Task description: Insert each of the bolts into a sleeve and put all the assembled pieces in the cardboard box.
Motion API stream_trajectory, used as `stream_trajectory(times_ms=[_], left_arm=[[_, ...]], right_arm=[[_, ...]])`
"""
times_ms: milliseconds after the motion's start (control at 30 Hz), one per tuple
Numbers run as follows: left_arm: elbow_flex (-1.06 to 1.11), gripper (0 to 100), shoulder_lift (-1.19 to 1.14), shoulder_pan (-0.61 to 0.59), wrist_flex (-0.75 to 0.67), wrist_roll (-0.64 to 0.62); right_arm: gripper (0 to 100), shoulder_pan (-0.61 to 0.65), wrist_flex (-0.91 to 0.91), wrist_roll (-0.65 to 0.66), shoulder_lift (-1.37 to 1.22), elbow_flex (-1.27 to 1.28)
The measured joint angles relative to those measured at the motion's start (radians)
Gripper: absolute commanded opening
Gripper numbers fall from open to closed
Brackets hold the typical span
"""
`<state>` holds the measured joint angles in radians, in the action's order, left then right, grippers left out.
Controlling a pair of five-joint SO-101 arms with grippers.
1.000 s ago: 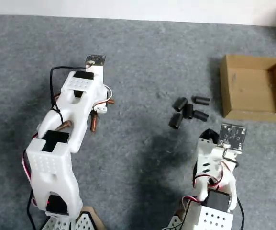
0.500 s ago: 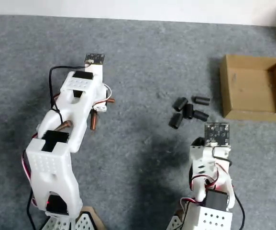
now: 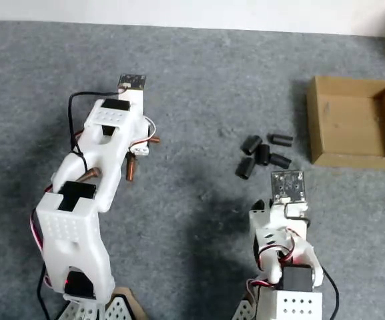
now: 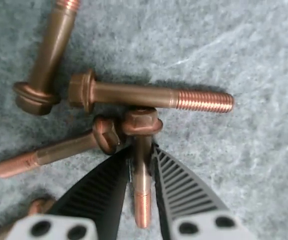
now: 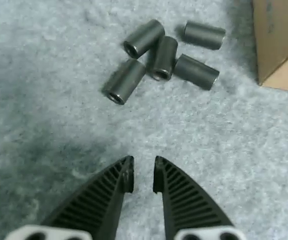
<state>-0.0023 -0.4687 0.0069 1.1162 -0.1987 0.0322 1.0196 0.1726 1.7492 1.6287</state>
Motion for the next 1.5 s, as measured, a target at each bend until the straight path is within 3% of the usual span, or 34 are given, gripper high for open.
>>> stream_trajectory(times_ms=[567,867,1500], left_arm=[[0.000,1,0.000,0.000,0.000,0.000],[0.000,1,0.000,0.000,0.000,0.000],[0.000,1,0.000,0.000,0.000,0.000]], right_arm=[[7.6,0.089,-0.192,-0.129,-0.870,-0.457],[7.6,0.115,-0.302,-0.218,-1.129,-0.586],[8.0,0.115,-0.310,-0.333,-1.516,-0.844]])
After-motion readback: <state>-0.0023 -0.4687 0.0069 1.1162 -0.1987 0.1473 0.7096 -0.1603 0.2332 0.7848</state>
